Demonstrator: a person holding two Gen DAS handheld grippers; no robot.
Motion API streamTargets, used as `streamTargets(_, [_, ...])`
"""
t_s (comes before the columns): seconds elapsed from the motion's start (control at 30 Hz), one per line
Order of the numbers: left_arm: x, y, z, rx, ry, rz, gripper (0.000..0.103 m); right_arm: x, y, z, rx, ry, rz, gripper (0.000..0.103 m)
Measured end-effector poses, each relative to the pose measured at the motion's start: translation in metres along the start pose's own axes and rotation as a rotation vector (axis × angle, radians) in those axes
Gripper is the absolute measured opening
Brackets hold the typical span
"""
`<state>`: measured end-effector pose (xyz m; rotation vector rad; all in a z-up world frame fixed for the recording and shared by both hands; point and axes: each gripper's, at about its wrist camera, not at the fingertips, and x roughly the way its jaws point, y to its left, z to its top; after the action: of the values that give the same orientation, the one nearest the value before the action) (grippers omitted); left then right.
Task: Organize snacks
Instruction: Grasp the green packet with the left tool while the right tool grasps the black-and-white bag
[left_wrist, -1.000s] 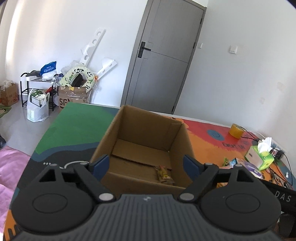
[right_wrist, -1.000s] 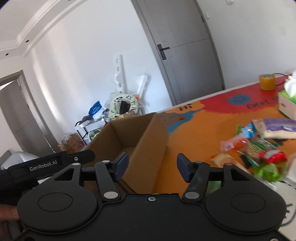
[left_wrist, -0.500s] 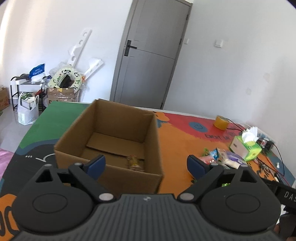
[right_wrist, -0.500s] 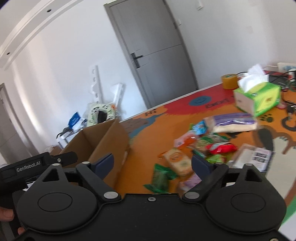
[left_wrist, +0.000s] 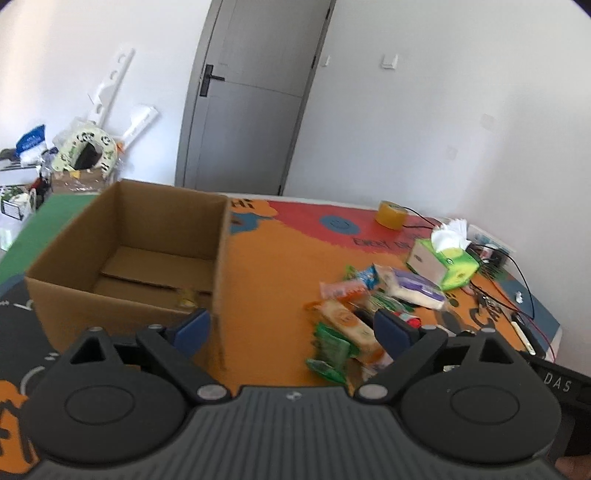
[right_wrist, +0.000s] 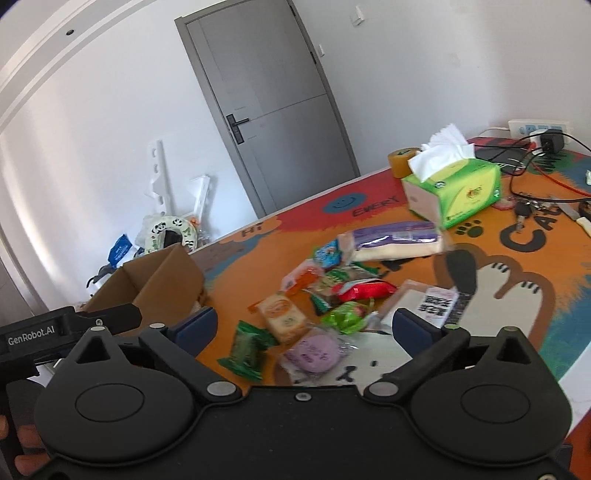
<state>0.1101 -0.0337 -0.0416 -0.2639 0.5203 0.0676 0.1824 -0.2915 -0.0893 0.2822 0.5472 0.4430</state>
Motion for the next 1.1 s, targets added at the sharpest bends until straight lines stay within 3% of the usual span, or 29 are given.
streamTargets(0.23, [0.016,-0.019,-0.007,0.036,0.022,-0.058,0.094,0.003,-0.019,-0.004,0.011,0.022,0.000,0.098])
streamTargets(0.53, [0.044,-0.026,-0.016,0.041,0.062,-0.076,0.091,0.017,-0.040,-0.008,0.045,0.049,-0.011,0.087])
streamTargets(0.9, [0.078,-0.035,-0.024,0.060,0.116,-0.089,0.069,0.033,-0.069,0.001,0.069,0.032,-0.078,0.087])
streamTargets(1.1, [0.095,-0.034,-0.027,0.059,0.146,-0.073,0.064,0.046,-0.079,0.010,0.063,0.026,-0.084,0.087])
